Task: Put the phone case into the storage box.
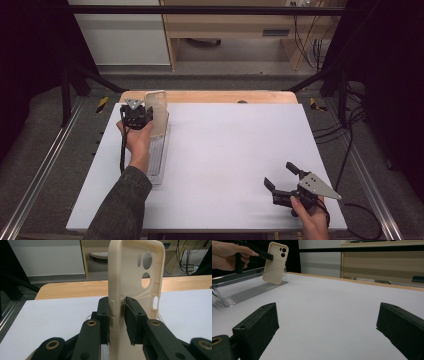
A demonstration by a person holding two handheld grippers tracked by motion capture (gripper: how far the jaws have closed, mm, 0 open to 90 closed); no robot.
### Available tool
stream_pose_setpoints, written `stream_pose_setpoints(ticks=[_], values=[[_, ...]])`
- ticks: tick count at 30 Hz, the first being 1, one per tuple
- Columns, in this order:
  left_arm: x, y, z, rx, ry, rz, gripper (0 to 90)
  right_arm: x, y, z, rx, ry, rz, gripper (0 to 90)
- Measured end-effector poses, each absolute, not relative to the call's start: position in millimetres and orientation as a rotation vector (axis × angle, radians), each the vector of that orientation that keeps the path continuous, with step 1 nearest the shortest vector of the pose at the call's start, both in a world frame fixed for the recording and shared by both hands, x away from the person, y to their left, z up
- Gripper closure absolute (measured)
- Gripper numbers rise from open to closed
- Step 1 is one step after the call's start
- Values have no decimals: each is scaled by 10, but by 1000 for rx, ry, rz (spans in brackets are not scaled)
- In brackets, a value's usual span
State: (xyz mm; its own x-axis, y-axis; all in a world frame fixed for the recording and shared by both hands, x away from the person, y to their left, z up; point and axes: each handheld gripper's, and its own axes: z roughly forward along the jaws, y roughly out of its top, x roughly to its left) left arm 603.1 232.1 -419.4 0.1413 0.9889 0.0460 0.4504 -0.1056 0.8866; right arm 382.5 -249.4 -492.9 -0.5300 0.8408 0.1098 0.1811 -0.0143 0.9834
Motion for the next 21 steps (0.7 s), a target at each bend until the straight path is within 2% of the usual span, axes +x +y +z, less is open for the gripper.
stream_pose_setpoints(ticks=[18,21], values=[[6101,2306,-4195,1708,1426,926,691,3826,-2499,-4930,1070,1729,1590,39],[6093,2299,-4197,1728,1428,947,663,3828,-2496,-4932,1070,1729,1590,38]])
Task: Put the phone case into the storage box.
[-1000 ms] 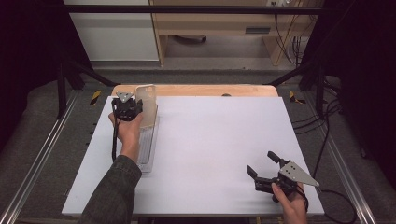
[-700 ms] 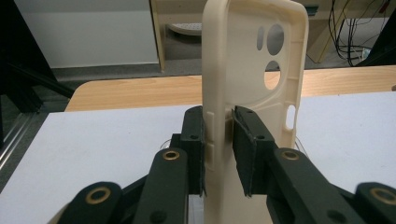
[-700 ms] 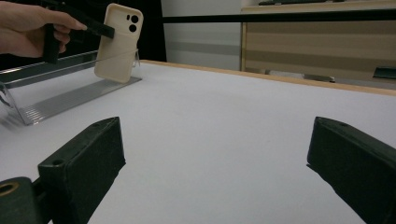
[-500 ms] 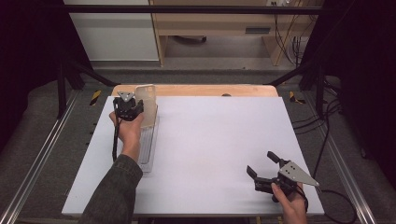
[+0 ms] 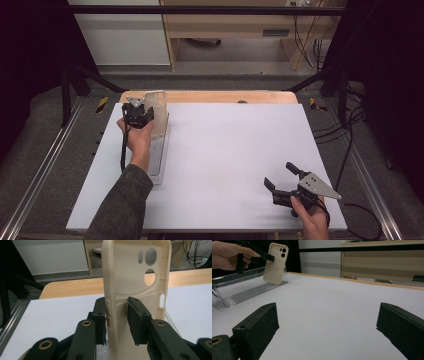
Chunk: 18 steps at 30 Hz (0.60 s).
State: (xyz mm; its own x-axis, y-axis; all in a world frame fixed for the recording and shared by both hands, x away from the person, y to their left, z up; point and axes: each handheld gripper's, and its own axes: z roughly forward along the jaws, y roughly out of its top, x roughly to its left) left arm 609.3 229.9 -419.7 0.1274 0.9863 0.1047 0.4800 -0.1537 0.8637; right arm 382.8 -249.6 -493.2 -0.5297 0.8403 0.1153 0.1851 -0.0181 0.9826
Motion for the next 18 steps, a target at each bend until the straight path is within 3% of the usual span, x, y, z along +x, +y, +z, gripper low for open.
stream_pose_setpoints(ticks=[18], values=[[6098,2280,-4190,1715,1431,945,413,3827,-2487,-4937,1071,1735,1591,37]])
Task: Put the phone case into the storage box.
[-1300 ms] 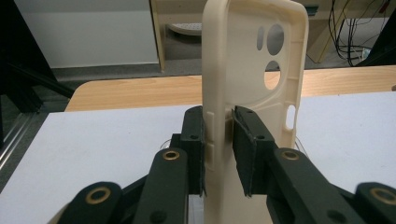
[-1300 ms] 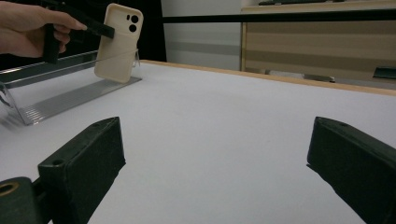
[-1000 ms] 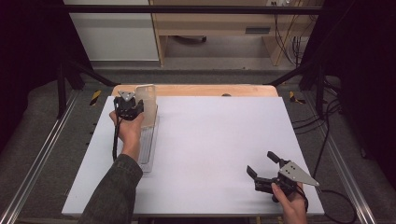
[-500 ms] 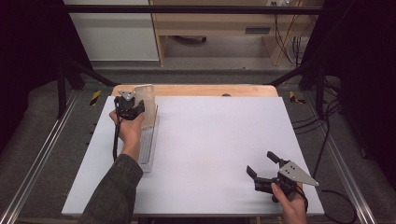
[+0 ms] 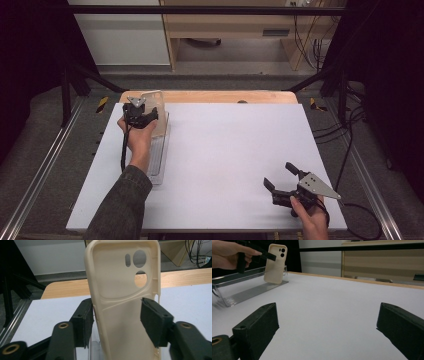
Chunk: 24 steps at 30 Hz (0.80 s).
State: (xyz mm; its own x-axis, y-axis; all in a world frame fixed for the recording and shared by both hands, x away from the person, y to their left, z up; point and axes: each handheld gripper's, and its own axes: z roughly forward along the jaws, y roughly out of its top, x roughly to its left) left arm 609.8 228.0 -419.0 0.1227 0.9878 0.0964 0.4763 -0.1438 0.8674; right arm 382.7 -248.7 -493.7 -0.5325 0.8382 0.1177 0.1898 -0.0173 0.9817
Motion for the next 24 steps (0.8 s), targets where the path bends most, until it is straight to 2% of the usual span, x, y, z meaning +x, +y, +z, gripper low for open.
stream_pose_setpoints(ticks=[15,24], values=[[6128,2223,-4164,1757,1373,912,276,3825,-2484,-4935,1071,1735,1593,37],[6153,2194,-4142,1772,1369,913,118,3826,-2484,-4937,1075,1738,1592,37]])
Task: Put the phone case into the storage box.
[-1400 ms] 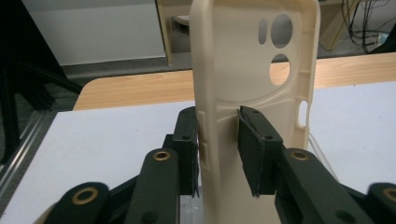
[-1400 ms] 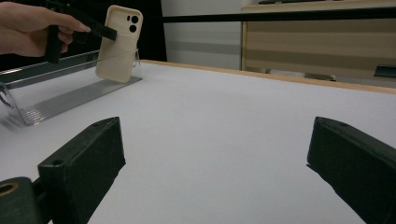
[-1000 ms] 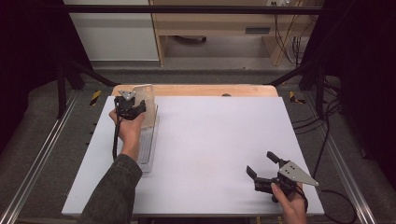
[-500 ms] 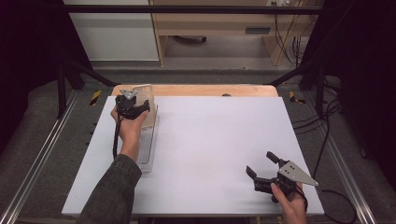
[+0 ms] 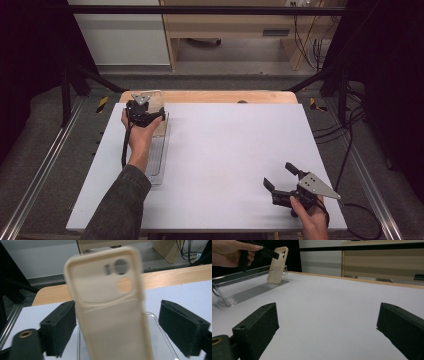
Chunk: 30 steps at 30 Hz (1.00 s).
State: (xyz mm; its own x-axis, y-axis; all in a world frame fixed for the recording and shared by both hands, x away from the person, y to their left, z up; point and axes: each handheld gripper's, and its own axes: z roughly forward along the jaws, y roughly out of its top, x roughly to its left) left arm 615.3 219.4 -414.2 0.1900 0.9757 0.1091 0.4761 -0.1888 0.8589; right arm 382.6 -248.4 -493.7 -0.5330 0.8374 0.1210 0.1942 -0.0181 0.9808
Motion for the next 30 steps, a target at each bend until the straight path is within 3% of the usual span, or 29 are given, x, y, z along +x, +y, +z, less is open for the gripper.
stream_pose_setpoints(ticks=[30], values=[[6074,2159,-4090,1784,1270,882,66,3820,-2476,-4931,1074,1737,1590,37]])
